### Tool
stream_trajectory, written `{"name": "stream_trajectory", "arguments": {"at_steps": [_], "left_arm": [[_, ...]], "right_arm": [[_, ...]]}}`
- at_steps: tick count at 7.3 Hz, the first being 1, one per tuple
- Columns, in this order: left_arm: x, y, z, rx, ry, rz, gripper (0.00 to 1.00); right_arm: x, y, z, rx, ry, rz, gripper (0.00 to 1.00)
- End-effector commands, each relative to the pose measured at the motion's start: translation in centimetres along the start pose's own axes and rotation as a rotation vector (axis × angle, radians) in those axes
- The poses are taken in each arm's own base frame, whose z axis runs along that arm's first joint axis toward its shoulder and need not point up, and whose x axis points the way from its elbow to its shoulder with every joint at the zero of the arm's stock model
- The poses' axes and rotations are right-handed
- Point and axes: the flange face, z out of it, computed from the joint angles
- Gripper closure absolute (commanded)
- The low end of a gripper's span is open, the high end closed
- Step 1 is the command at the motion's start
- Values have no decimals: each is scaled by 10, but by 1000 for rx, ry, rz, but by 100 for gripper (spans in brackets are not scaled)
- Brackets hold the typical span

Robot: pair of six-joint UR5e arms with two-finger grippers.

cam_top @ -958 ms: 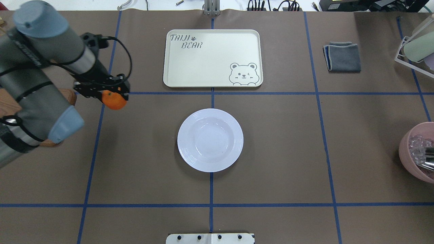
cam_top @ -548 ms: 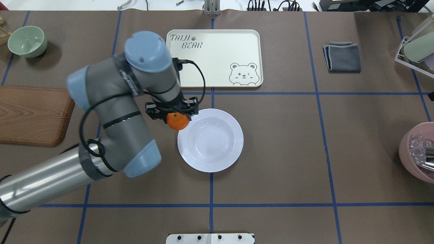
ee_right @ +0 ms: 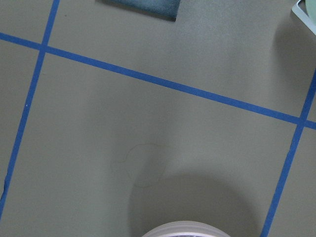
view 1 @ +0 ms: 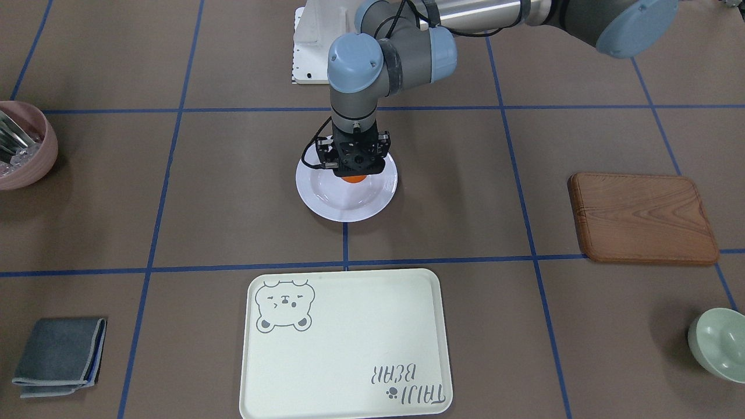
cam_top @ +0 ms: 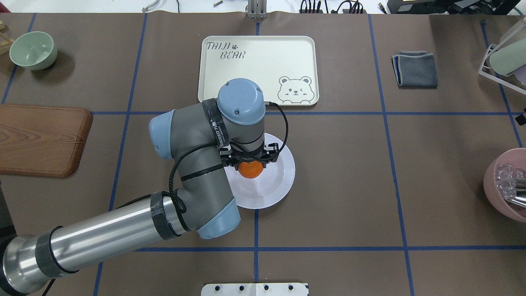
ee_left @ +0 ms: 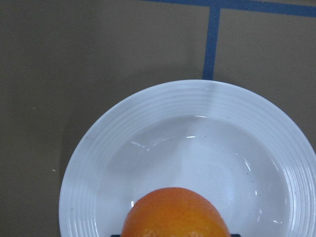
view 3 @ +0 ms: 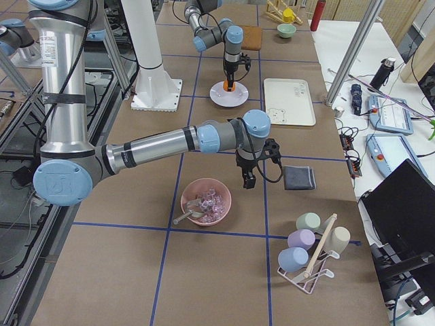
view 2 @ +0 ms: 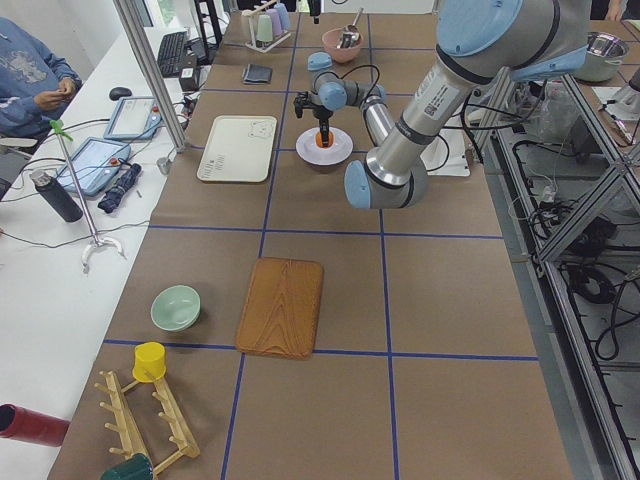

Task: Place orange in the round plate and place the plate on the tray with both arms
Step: 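Lift the orange with the left gripper and carry it over the white plate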

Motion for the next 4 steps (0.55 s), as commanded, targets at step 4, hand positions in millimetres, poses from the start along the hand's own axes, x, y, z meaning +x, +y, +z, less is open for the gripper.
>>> {"name": "stream_trajectory", "arguments": {"at_steps": [4], "left_arm": [[8,7,31,9,-9,19,100]], "right_arm": [[-1,1,3,-6,-1,-1,0]]}}
